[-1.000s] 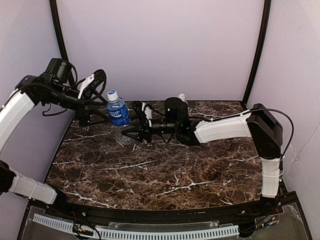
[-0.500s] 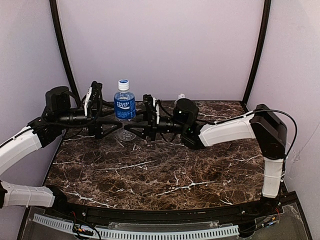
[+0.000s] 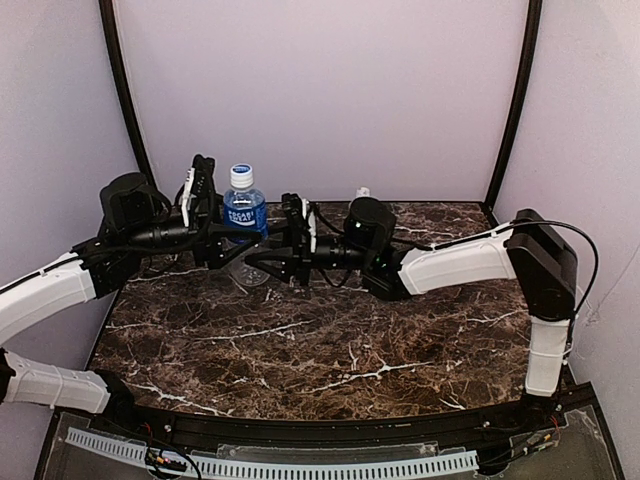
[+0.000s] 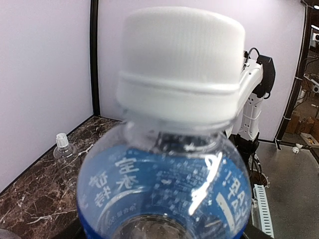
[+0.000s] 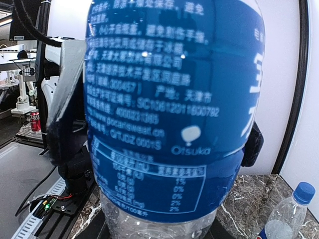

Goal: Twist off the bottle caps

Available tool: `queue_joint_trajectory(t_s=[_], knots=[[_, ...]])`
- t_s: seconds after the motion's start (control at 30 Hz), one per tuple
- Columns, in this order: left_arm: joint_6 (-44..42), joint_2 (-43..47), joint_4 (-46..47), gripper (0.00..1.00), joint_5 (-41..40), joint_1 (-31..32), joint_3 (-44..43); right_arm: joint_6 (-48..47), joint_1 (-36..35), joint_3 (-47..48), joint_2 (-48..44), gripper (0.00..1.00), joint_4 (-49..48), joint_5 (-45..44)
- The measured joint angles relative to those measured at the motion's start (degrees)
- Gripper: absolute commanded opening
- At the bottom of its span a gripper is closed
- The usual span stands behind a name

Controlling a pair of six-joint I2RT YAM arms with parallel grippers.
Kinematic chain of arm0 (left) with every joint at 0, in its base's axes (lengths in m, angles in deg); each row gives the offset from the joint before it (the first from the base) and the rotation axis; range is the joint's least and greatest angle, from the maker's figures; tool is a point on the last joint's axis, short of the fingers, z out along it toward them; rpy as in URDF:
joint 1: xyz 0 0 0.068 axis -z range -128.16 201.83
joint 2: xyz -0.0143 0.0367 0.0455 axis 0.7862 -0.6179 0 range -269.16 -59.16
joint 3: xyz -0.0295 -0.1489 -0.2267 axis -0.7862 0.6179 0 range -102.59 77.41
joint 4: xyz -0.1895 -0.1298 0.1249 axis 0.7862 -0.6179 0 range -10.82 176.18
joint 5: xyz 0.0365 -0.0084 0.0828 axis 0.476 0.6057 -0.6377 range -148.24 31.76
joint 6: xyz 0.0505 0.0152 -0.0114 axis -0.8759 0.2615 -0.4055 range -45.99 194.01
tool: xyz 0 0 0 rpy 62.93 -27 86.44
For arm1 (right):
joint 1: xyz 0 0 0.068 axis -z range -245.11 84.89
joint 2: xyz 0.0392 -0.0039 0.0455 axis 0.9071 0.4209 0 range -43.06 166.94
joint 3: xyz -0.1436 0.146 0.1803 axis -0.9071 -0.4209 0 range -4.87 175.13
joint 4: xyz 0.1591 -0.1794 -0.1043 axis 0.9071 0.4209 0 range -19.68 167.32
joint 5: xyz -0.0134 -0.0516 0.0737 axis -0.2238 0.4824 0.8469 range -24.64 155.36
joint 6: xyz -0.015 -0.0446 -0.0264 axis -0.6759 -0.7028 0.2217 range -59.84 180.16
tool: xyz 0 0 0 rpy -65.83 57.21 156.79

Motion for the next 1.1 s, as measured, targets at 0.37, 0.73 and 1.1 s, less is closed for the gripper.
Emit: queue_joint_trajectory(t_s=[0.37, 0.73, 1.1], knots=[[-1.3, 0.2, -0.6, 0.47, -2.8, 0.9, 0.1, -0.6, 0.3, -2.1, -3.3, 0.87, 3.6, -2.1], [-19.4, 1.8, -12.3, 0.47, -21.6, 3.3, 0.2, -2.6, 0.9, 9.7, -18.1, 0.75, 44.4, -16.5], [-26.2, 0.0, -15.2, 0.47, -31.9, 7.7, 0.3, 1.6, -4.6, 19.1, -15.5, 0.58, 61.3, -28.8]])
